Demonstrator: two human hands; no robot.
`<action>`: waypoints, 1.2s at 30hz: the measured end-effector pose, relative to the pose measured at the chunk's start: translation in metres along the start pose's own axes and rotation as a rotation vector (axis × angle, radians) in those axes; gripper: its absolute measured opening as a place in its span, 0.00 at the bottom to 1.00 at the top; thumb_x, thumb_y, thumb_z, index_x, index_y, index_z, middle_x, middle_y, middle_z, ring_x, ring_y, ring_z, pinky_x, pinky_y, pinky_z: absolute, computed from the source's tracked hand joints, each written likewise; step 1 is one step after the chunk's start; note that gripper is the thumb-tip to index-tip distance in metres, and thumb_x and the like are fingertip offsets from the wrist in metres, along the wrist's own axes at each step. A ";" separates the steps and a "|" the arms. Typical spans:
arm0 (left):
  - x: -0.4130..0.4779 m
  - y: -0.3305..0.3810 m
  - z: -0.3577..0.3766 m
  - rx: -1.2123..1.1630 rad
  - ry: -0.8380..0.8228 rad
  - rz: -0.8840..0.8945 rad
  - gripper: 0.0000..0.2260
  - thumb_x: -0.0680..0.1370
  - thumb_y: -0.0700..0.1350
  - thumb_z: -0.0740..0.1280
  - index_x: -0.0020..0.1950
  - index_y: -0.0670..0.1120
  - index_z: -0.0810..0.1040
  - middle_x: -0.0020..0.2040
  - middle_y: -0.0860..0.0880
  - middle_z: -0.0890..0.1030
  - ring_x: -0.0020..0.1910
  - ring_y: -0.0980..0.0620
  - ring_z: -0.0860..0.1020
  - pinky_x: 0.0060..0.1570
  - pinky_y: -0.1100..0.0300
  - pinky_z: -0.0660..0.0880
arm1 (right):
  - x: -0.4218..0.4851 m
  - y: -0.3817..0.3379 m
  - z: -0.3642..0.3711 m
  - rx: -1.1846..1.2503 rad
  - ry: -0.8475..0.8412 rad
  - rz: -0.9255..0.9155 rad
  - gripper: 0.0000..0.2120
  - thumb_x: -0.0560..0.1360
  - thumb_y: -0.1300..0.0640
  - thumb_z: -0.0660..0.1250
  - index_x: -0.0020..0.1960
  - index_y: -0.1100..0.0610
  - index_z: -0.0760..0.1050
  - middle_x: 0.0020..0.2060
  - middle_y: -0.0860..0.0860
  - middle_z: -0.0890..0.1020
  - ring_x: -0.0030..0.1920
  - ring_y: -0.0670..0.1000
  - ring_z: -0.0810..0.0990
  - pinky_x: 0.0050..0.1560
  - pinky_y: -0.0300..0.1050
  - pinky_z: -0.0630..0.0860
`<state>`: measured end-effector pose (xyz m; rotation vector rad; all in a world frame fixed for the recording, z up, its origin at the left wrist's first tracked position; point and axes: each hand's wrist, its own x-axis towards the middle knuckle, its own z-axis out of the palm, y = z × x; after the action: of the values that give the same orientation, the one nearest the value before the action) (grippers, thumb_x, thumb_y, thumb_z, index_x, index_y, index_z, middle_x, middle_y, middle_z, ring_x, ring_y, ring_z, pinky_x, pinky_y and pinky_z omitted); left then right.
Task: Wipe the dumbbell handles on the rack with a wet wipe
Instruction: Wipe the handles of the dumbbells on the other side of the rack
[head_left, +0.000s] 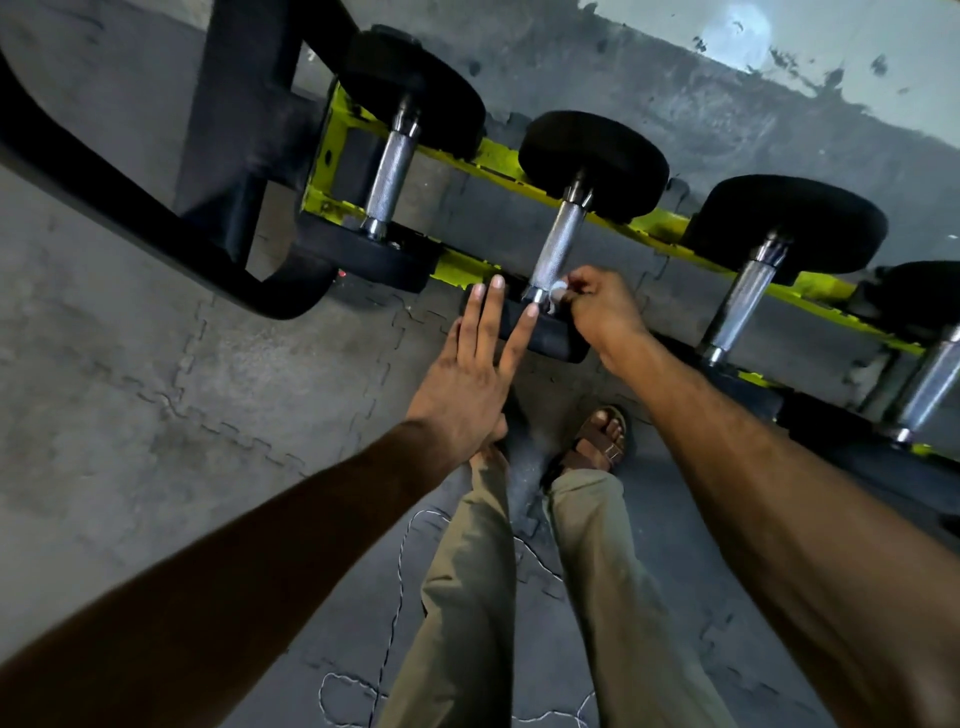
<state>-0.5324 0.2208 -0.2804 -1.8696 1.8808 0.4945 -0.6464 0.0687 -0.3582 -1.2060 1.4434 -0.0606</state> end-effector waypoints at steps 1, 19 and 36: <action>-0.001 0.001 -0.001 0.001 -0.004 0.000 0.60 0.76 0.64 0.70 0.80 0.38 0.25 0.78 0.27 0.30 0.81 0.28 0.38 0.81 0.40 0.55 | 0.002 -0.001 0.000 0.111 -0.009 0.034 0.11 0.78 0.65 0.67 0.39 0.52 0.77 0.35 0.49 0.83 0.36 0.48 0.80 0.40 0.44 0.78; -0.001 0.002 0.007 -0.045 0.034 -0.008 0.53 0.77 0.56 0.66 0.80 0.40 0.26 0.78 0.28 0.28 0.82 0.29 0.38 0.80 0.39 0.56 | 0.062 -0.044 -0.006 1.286 -0.056 0.319 0.16 0.83 0.59 0.51 0.55 0.62 0.76 0.47 0.60 0.84 0.39 0.57 0.86 0.50 0.55 0.79; 0.001 0.002 0.003 0.011 -0.024 0.002 0.61 0.75 0.69 0.68 0.80 0.38 0.26 0.77 0.26 0.29 0.81 0.26 0.38 0.80 0.38 0.54 | 0.037 -0.015 -0.033 -0.783 0.299 -0.957 0.18 0.80 0.59 0.64 0.69 0.52 0.72 0.70 0.48 0.71 0.59 0.58 0.77 0.43 0.53 0.80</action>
<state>-0.5337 0.2215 -0.2835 -1.8466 1.8668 0.5046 -0.6535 0.0181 -0.3646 -2.5493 1.0104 -0.3653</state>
